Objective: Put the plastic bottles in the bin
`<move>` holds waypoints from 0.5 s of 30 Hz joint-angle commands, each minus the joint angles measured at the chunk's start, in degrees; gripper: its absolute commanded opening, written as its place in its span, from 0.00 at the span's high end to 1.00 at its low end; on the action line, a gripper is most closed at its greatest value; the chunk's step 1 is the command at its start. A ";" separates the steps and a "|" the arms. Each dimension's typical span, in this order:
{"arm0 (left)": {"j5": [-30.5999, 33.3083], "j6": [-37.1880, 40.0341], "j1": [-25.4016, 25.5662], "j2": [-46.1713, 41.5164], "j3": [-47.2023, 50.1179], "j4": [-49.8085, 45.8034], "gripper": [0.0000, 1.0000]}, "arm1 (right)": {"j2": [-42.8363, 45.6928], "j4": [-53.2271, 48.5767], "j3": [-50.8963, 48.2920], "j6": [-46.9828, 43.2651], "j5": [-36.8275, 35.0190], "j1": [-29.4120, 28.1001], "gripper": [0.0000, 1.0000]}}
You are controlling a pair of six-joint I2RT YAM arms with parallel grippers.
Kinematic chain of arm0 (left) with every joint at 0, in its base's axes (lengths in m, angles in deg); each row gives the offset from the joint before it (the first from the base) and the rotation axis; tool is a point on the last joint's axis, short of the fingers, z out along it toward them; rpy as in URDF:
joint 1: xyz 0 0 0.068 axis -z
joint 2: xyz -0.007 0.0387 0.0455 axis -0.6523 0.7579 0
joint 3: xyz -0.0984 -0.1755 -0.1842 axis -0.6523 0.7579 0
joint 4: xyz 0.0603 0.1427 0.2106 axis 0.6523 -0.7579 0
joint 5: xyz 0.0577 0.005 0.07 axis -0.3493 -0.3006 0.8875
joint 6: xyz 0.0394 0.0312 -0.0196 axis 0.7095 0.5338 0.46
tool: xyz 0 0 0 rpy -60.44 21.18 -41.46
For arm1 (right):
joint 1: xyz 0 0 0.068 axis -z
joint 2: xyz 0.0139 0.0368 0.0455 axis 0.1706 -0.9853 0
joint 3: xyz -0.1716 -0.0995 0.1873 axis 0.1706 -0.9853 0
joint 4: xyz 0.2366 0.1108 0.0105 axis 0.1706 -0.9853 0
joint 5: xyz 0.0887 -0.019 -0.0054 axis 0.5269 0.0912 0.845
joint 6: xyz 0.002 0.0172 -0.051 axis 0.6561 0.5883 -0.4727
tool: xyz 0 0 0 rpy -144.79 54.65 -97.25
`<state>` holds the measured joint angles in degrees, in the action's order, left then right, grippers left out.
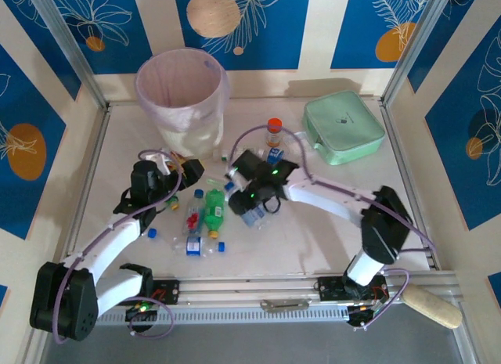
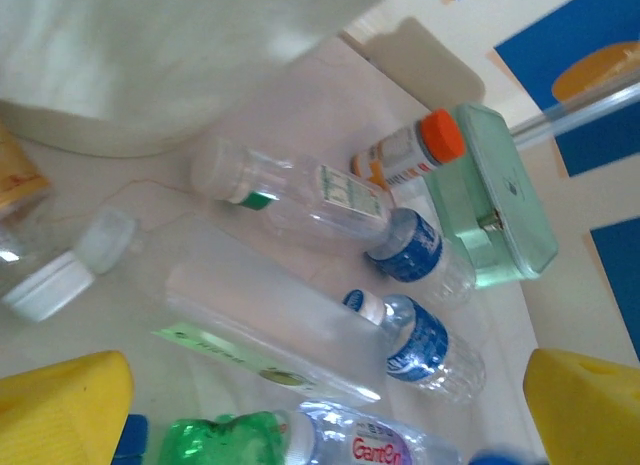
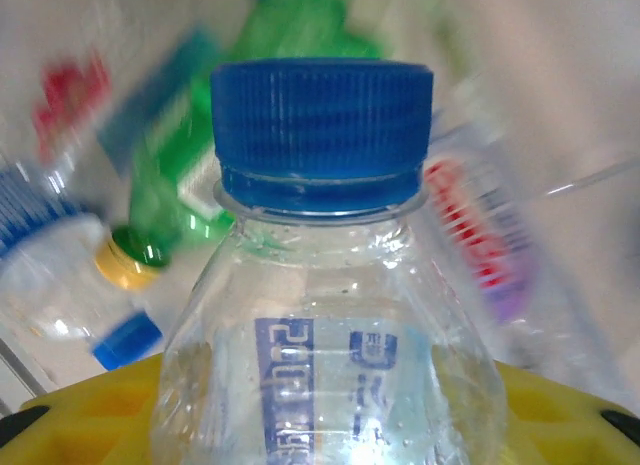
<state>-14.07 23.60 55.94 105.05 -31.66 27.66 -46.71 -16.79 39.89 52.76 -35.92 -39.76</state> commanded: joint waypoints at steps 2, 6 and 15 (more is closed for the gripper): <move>2.28 5.62 4.61 -1.12 -3.67 -2.38 0.00 | 5.93 5.44 -2.35 10.53 6.95 8.14 0.50; 4.52 8.92 9.11 -0.21 -5.77 -2.79 0.00 | 10.23 13.27 -5.68 19.49 8.03 15.01 0.51; 2.88 13.13 19.76 5.45 -9.88 0.99 0.00 | 12.65 22.85 -8.78 30.01 5.93 20.95 0.51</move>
<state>-10.31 33.83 72.99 108.70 -39.42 26.31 -36.00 1.22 31.89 77.48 -30.63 -19.34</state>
